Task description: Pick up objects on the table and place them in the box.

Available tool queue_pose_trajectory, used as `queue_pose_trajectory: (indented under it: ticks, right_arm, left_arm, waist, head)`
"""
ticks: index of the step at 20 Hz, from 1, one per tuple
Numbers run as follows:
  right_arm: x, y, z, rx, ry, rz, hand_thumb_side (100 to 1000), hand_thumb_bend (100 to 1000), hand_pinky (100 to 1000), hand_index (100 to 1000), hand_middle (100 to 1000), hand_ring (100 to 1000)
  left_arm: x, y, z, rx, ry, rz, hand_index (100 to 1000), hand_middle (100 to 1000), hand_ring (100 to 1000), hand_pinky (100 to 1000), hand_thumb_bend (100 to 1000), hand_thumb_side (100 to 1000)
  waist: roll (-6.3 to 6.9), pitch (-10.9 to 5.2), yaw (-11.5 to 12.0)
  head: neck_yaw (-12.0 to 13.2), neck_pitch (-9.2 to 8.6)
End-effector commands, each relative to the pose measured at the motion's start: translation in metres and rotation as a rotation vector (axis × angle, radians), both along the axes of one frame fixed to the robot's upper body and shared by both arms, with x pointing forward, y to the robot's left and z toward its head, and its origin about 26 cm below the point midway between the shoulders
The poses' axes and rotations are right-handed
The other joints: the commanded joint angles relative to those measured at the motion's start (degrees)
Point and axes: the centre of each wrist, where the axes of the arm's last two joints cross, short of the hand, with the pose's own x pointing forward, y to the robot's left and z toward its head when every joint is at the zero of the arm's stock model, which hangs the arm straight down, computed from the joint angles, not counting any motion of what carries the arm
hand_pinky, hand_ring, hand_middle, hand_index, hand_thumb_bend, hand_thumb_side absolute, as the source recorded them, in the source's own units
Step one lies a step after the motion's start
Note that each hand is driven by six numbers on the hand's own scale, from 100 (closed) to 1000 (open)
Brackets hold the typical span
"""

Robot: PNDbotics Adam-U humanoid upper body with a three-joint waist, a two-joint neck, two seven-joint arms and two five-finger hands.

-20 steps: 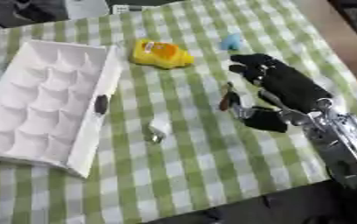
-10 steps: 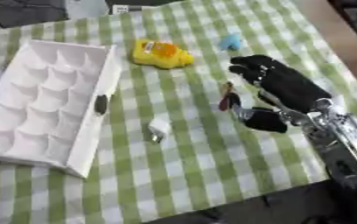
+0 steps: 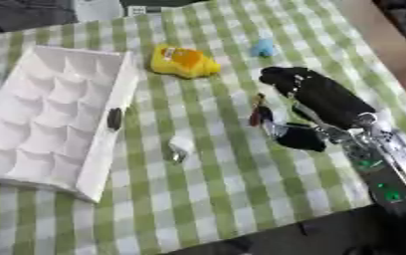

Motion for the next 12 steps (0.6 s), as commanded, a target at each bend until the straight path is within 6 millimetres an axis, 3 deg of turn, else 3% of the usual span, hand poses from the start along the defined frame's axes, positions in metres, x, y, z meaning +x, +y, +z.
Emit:
queue_pose_trajectory:
  ticks: [1,12]
  right_arm:
    - [0.0017,0.0004,0.0057,0.027,-0.004,0.014,686,100,858,1000,911,880]
    - [0.009,0.0045,0.0034,0.054,0.033,0.042,709,100,781,1000,899,835]
  left_arm:
    - [-0.0002,0.0007,0.0076,0.009,-0.024,-0.008,864,904,626,749,270,885]
    - [0.0,0.0,0.0074,0.009,-0.022,-0.013,864,905,628,749,270,884]
  waist:
    - [0.47,-0.61,0.01]
    - [0.52,-0.86,0.08]
  head:
    - [-0.17,0.24]
    - [-0.45,0.24]
